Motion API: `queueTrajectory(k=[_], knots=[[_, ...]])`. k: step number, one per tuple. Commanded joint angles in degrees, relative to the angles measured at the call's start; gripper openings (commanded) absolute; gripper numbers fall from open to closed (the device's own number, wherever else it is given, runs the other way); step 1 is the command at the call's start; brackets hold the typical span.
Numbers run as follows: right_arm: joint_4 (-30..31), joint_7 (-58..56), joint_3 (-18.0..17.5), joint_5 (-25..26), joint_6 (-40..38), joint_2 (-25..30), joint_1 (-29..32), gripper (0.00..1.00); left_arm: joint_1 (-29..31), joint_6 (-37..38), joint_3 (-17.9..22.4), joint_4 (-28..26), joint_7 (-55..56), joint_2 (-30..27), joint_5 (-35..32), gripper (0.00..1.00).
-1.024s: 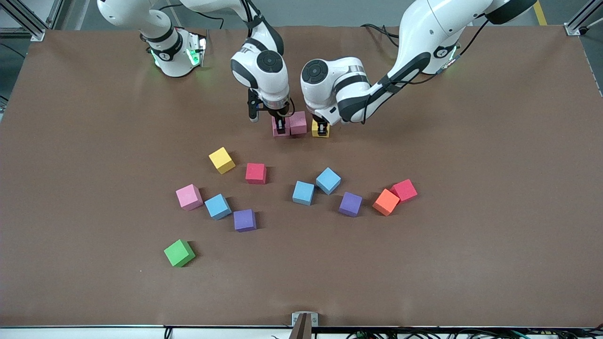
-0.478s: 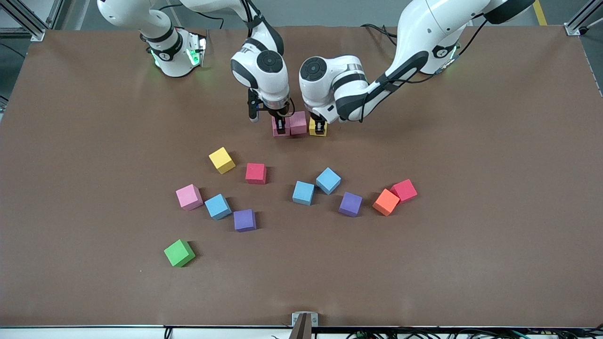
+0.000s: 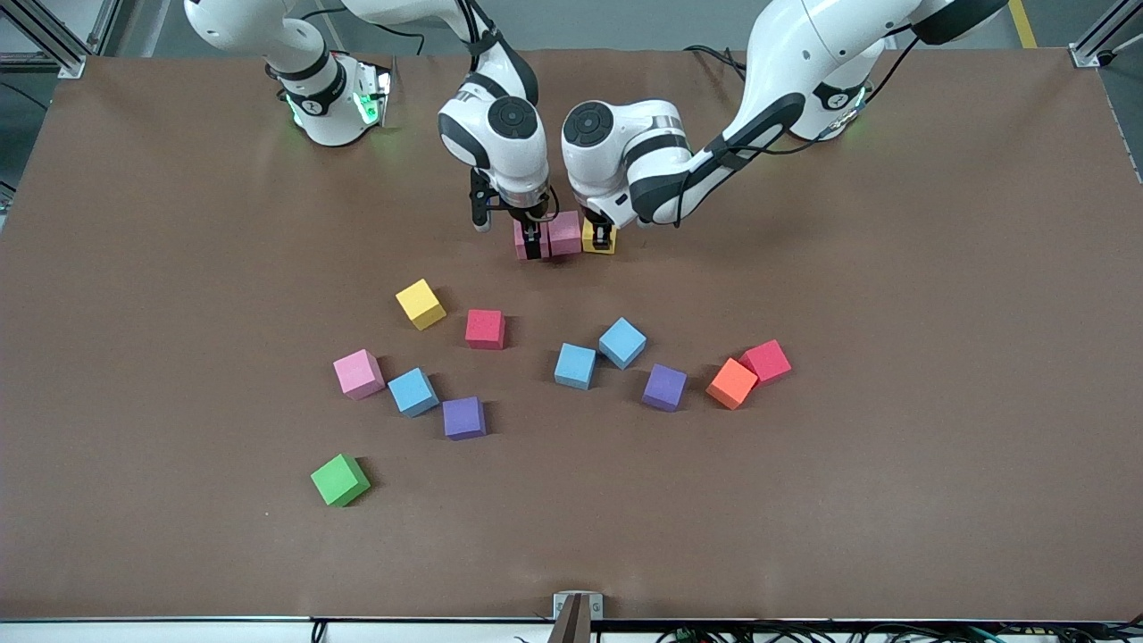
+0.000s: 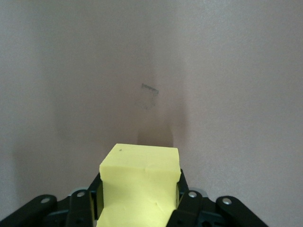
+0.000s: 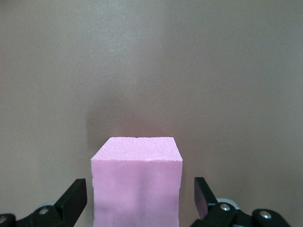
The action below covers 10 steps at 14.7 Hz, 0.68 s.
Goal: Arrange 11 blocks into digit 3
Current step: 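Set the pink and yellow cubes beside the placed pink cube, release both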
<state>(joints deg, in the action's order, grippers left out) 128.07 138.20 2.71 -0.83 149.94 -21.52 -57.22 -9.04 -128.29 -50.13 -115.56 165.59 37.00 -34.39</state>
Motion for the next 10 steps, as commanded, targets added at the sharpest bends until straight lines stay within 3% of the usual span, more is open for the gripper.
queueTrajectory(k=[1, 7, 9, 10], knots=[[-0.4, 1.4, 0.4, 1.2, 0.0, -0.4, -0.7, 1.00, -1.4, -0.6, -0.8, -1.2, 25.6, -0.5, -3.5, 0.39], [-0.4, 0.1, 0.4, 1.3, -0.7, -0.4, -0.4, 1.00, -1.7, -1.0, -0.7, -1.1, 25.5, -0.3, -3.5, 0.42], [-0.4, 0.0, 0.4, 1.3, -1.3, 0.0, -0.2, 1.00, -1.7, -1.0, -0.7, -1.1, 25.4, -0.2, -3.9, 0.49], [-0.4, 0.0, 0.4, 1.3, -1.3, 0.1, -0.2, 1.00, -1.7, -1.0, -0.7, -1.1, 25.3, -0.2, -4.5, 0.59]])
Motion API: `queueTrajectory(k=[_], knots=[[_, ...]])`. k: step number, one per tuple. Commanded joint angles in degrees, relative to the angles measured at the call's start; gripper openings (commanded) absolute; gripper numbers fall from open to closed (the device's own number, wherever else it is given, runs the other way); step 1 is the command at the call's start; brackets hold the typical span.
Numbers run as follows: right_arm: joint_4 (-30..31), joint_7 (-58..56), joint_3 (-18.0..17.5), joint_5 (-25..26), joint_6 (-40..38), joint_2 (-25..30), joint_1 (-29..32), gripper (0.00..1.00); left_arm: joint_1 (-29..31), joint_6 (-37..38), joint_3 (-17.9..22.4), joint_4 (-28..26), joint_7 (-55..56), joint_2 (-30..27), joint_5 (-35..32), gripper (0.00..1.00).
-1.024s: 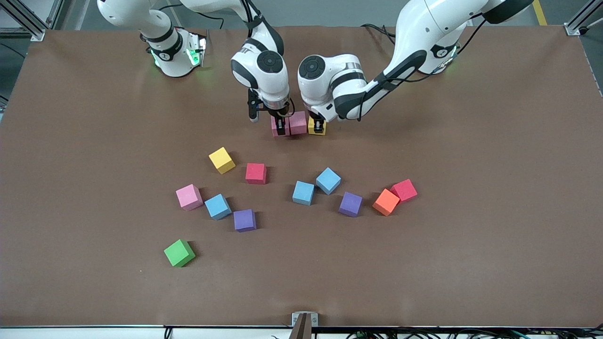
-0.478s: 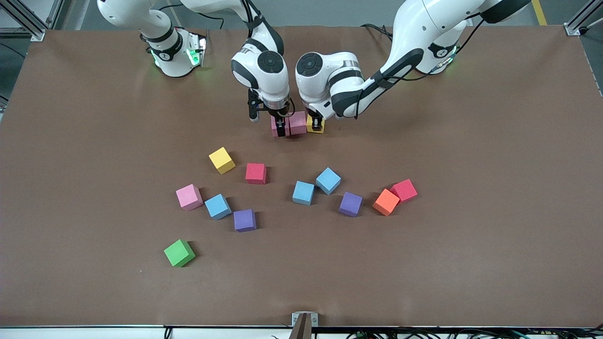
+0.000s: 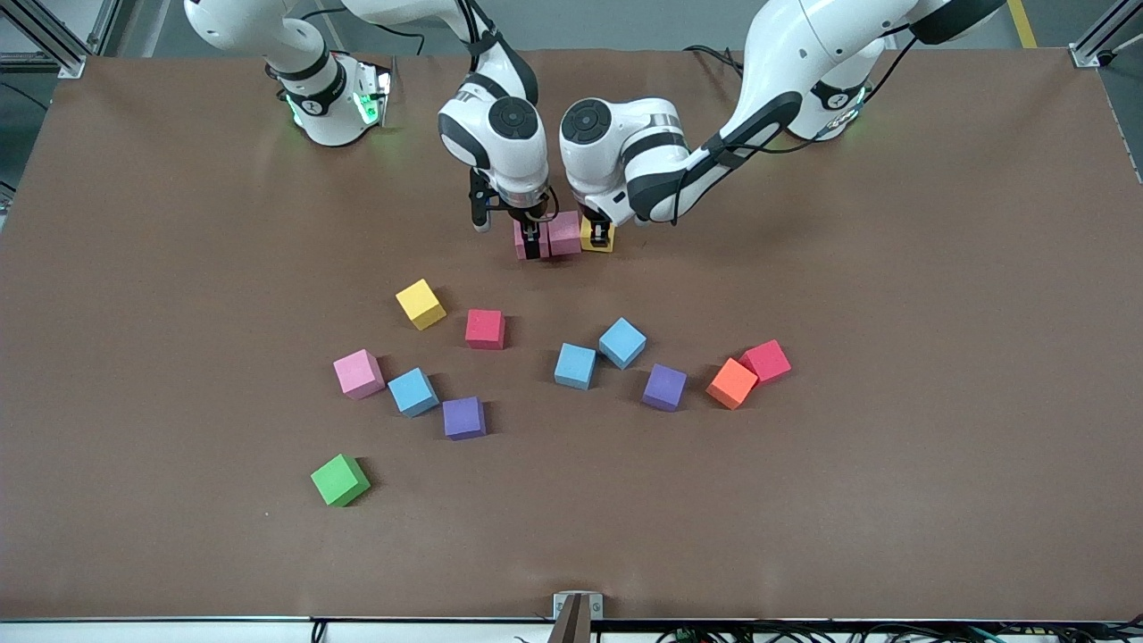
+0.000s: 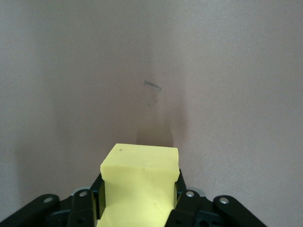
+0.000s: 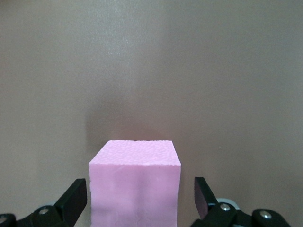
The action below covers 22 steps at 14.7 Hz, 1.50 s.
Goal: Arrange 11 blocks into digit 3
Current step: 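Set the pink and yellow cubes beside the placed pink cube, release both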
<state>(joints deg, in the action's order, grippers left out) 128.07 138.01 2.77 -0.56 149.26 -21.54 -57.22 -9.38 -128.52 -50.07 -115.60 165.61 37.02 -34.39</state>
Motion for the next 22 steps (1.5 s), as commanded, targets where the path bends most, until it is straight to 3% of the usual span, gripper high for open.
queueTrajectory(k=[1, 2, 8, 13, 19, 22], knots=[[-0.4, 0.1, 0.3, 1.0, -0.9, 0.2, -0.1, 1.00, -1.3, -0.8, -0.7, -1.0, 25.2, -0.2, -5.2, 0.75], [-0.4, 0.1, 0.3, 1.0, -1.2, 0.3, -0.1, 1.00, -1.3, -0.8, -0.7, -1.0, 25.2, -0.2, -5.7, 1.00], [-3.7, -2.7, 0.4, 0.9, -9.8, 0.6, 1.0, 1.00, -1.2, -0.8, -0.8, -1.0, 24.8, -0.7, -5.7, 1.00], [-4.0, -2.7, 0.4, 0.9, -10.6, 1.6, 1.7, 1.00, -0.5, -0.6, -1.3, -1.3, 24.2, -2.2, -5.7, 1.00], [-4.0, -4.6, 0.4, 0.9, -14.2, 3.3, 2.7, 1.00, 7.0, 0.5, -7.7, -1.6, 15.9, -3.1, -5.7, 1.00], [-4.0, -7.5, 0.3, 0.8, -17.3, 4.9, 3.5, 1.00, 9.7, 0.5, -8.6, -0.9, 7.1, -4.4, -5.8, 1.00]])
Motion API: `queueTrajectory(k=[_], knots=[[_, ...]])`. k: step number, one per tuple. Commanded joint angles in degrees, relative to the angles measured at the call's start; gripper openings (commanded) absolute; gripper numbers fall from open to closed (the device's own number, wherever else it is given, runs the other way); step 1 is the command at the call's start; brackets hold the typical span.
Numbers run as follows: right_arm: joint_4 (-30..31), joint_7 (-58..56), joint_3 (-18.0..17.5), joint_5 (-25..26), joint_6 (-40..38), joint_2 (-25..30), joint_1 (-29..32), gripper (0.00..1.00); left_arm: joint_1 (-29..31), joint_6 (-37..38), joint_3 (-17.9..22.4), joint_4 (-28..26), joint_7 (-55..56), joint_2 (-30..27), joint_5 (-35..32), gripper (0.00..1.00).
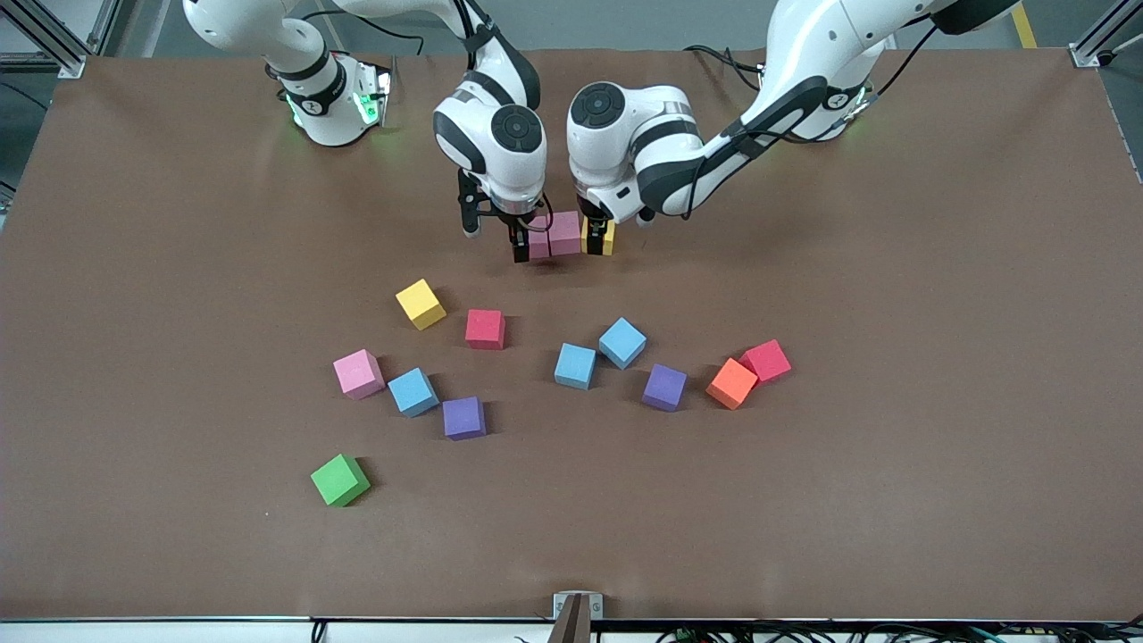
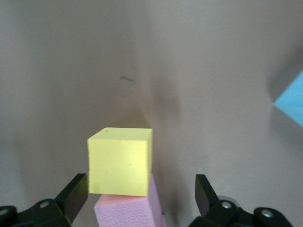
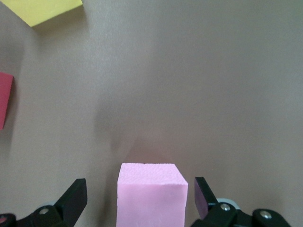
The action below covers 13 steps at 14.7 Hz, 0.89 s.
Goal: Arrange 11 blocks into digit 3
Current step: 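Grasp a pink cube with the right gripper while the left gripper reaches red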
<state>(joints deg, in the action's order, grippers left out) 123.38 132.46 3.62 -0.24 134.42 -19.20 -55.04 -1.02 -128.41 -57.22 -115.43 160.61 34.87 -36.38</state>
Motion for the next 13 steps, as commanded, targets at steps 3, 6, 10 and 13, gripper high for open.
queueTrajectory(k=[3, 6, 10, 13], knots=[[1.2, -5.6, -0.5, 0.5, -6.0, 4.6, 2.9, 1.00, 4.8, 0.4, -1.6, -1.1, -0.7, -5.2, -3.8, 1.00], [1.2, -13.0, -0.4, 0.6, -6.3, 4.9, 8.6, 1.00, 10.4, 0.4, -3.4, -0.6, -11.5, -6.0, -4.2, 1.00], [1.4, -25.1, -0.2, 0.8, -7.6, 7.6, 19.2, 1.00, 18.1, 0.3, -7.3, -0.4, -32.1, -5.9, -4.8, 1.00], [0.5, -31.5, -0.3, 3.7, -5.8, 7.3, 27.7, 1.00, 21.3, 0.3, -7.9, 0.4, -46.5, -6.0, -4.9, 1.00]])
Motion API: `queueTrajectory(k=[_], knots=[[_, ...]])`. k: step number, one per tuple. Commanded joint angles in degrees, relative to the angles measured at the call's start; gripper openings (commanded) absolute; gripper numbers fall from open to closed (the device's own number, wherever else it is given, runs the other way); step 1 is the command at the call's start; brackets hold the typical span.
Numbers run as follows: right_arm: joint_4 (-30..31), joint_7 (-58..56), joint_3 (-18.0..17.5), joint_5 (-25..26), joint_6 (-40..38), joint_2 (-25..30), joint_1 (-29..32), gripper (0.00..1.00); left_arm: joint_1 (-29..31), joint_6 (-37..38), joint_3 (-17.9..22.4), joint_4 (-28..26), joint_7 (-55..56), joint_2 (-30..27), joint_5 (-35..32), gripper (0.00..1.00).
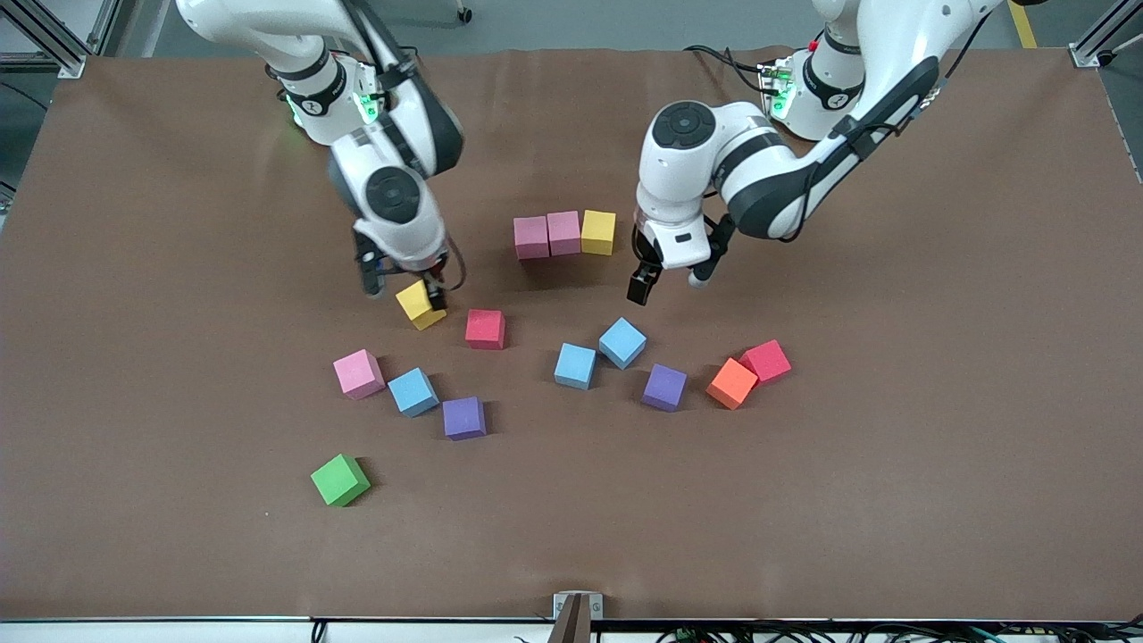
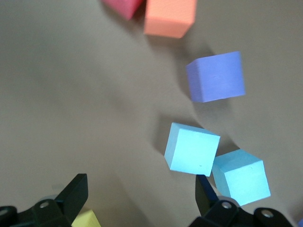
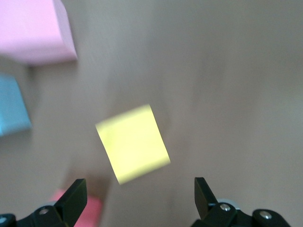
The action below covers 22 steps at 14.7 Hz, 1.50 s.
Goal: Arrange 11 blocks into digit 3
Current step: 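Grasp a pink cube with the right gripper while the left gripper reaches red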
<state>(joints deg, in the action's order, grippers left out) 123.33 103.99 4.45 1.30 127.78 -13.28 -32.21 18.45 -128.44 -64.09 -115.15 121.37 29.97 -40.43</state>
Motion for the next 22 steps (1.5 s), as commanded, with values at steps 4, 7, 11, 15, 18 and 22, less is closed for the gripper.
queueTrajectory(k=[4, 7, 11, 15, 18, 22], knots=[[-4.6, -8.2, -1.2, 3.4, 6.3, -1.6, 13.2, 1.00, 7.8, 0.5, -3.6, 1.7, -19.6, -1.4, -2.2, 1.00], [-10.6, -14.9, -1.2, 3.2, 6.0, -7.6, 16.4, 1.00, 8.7, 7.9, -4.1, 6.3, -30.4, -0.8, -1.8, 1.00], [-12.9, -24.5, -1.5, 2.7, 5.9, -11.8, 18.8, 1.00, 9.1, 18.3, -3.6, 15.2, -47.9, -0.4, 2.9, 1.00], [-12.9, -25.1, -1.6, 2.7, 6.2, -13.3, 18.1, 1.00, 12.1, 24.5, -3.6, 20.8, -65.5, 0.5, 4.3, 1.00], [-14.0, -25.2, -1.8, 2.6, 6.8, -15.7, 18.1, 1.00, 16.2, 24.6, -3.7, 23.8, -68.3, -0.2, 10.6, 1.00], [-14.5, -25.2, -1.8, 2.5, 7.7, -16.9, 17.8, 0.97, 19.3, 25.4, -3.8, 25.9, -75.6, -0.8, 11.1, 1.00]])
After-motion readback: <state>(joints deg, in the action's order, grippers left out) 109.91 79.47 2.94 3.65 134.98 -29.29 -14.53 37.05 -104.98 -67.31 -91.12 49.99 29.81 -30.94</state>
